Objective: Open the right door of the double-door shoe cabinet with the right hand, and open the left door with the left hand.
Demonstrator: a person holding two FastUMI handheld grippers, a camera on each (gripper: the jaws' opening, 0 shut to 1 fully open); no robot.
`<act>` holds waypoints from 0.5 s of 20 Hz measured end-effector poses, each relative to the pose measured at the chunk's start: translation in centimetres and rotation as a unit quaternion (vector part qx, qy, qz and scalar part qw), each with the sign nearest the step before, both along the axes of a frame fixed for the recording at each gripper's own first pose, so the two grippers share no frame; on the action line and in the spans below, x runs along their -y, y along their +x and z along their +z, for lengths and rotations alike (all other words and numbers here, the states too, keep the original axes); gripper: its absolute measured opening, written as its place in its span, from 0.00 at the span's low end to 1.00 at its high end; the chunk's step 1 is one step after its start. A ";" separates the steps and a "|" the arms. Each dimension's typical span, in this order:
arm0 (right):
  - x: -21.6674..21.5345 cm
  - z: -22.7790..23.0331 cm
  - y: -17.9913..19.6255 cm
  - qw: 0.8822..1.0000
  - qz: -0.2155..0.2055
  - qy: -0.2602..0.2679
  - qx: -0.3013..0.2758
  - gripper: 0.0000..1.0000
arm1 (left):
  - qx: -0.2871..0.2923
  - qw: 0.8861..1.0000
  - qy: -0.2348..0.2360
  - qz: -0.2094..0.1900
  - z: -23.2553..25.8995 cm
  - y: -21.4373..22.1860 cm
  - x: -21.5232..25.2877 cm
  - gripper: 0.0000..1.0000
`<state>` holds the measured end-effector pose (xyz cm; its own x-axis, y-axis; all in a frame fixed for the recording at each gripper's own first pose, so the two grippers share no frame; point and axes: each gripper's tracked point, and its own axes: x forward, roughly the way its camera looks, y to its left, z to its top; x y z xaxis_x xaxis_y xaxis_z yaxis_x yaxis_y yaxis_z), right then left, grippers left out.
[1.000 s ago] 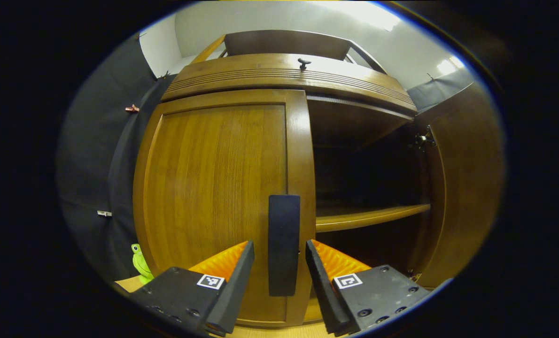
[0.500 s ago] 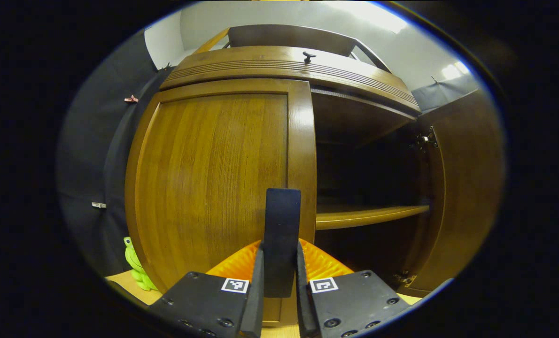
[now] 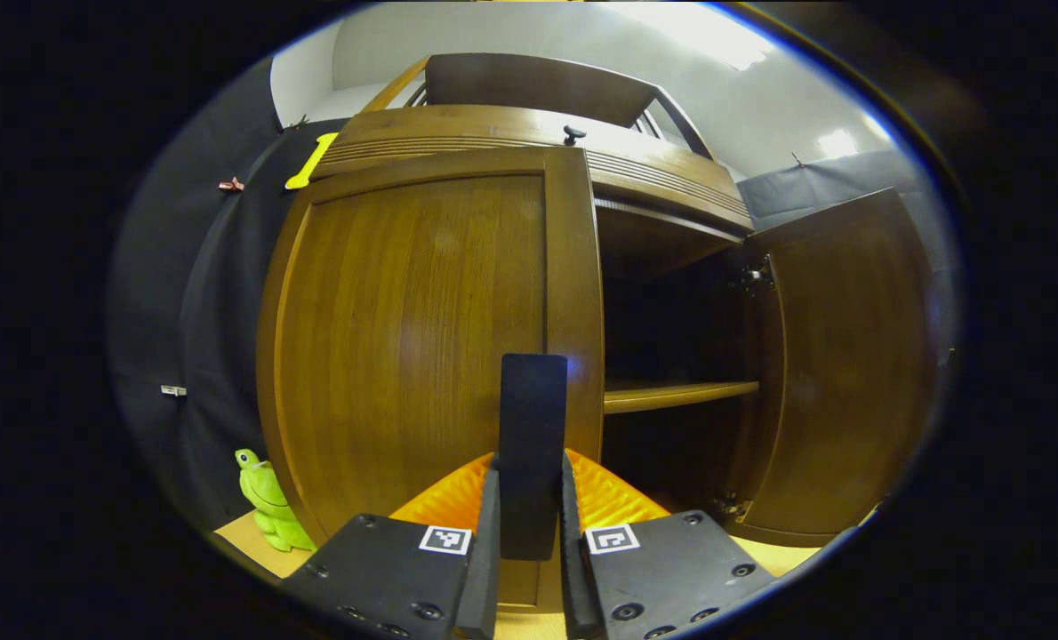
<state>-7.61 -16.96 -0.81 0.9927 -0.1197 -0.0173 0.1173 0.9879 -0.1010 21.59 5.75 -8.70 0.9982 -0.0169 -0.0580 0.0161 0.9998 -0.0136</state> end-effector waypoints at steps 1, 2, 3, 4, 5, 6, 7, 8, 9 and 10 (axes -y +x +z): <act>-0.5 0.3 0.0 1.000 0.004 0.003 0.001 0.97 | -0.001 1.000 0.006 -0.003 0.1 -0.6 -0.1 0.33; -0.9 0.4 0.0 1.000 0.007 0.005 0.004 0.97 | -0.002 1.000 0.009 -0.005 0.2 -1.4 -0.3 0.34; -1.3 0.6 0.1 1.000 0.010 0.006 0.005 0.97 | -0.004 1.000 0.011 -0.006 0.4 -2.1 -0.5 0.33; -1.8 0.8 0.2 1.000 0.015 0.008 0.008 0.97 | -0.006 1.000 0.012 -0.006 0.4 -2.7 -0.7 0.33; -2.4 1.0 0.2 1.000 0.020 0.009 0.010 0.97 | -0.008 1.000 0.012 -0.006 0.6 -3.4 -0.9 0.33; -3.0 1.1 0.4 1.000 0.025 0.009 0.012 0.97 | -0.009 1.000 0.013 -0.007 0.6 -4.2 -1.1 0.34; -3.6 1.1 0.6 0.999 0.032 0.010 0.012 0.97 | -0.010 1.000 0.014 -0.007 0.8 -4.9 -1.4 0.33; -4.2 1.2 0.6 0.999 0.040 0.009 0.012 0.97 | -0.012 1.000 0.015 -0.007 0.9 -5.7 -1.8 0.34; -4.9 1.1 0.8 0.999 0.048 0.009 0.011 0.97 | -0.012 1.000 0.017 -0.006 1.1 -6.6 -2.1 0.33; -5.6 1.1 1.0 0.998 0.056 0.008 0.011 0.97 | -0.013 1.000 0.018 -0.004 1.2 -7.6 -2.7 0.33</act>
<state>-6.63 -11.35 0.29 1.0000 -0.0071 0.0030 0.0073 0.9965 -0.0836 13.99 8.43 -7.54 0.9961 -0.0228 -0.0849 0.0247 0.9994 0.0224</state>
